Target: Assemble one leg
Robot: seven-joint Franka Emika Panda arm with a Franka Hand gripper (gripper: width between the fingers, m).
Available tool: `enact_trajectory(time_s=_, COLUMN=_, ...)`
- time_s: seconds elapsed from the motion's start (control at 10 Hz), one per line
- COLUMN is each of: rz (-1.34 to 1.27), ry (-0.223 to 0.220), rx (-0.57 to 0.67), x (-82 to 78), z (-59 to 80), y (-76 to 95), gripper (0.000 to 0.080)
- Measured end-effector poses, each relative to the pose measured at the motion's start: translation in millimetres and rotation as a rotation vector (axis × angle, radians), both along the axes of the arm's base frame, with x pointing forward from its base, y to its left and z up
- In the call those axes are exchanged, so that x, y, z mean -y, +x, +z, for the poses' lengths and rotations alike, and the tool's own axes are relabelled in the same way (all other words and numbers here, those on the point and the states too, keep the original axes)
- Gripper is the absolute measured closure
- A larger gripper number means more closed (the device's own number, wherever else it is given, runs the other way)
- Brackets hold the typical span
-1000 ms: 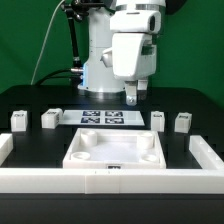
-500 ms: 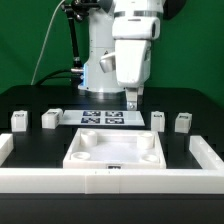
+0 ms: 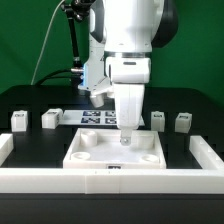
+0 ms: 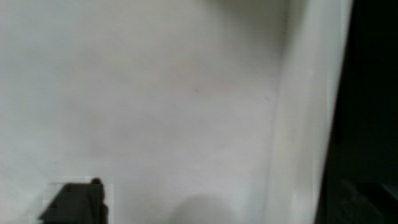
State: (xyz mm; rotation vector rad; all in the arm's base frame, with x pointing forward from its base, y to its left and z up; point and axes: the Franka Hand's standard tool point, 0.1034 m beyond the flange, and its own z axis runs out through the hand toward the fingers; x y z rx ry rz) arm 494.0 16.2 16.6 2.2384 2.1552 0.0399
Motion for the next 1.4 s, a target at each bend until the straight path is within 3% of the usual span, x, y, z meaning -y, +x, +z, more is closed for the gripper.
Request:
enact_trajectory(time_s=0.4, rz=-0.061, ry=0.001, rx=-0.018, x=1.1, z=-5.5, y=-2.0, gripper=0.0150)
enact_trajectory(time_s=0.7, rz=-0.061, ry=0.001, rx=-0.021, x=1.2, z=-7.1, y=-3.1, gripper=0.0547)
enact_trajectory(time_s=0.8, rz=-0.061, ry=0.000, rx=-0.023, x=1.3, z=-7.8, y=-4.2, gripper=0.0547)
enact_trajectory(time_s=0.9, rz=-0.057, ry=-0.001, rx=-0.032, x=1.2, z=-8.5, y=-7.1, gripper=0.0720)
enact_trajectory(time_s=1.4, rz=-0.055, ry=-0.002, rx=-0.036, x=1.1, z=-8.5, y=-8.6, gripper=0.0737)
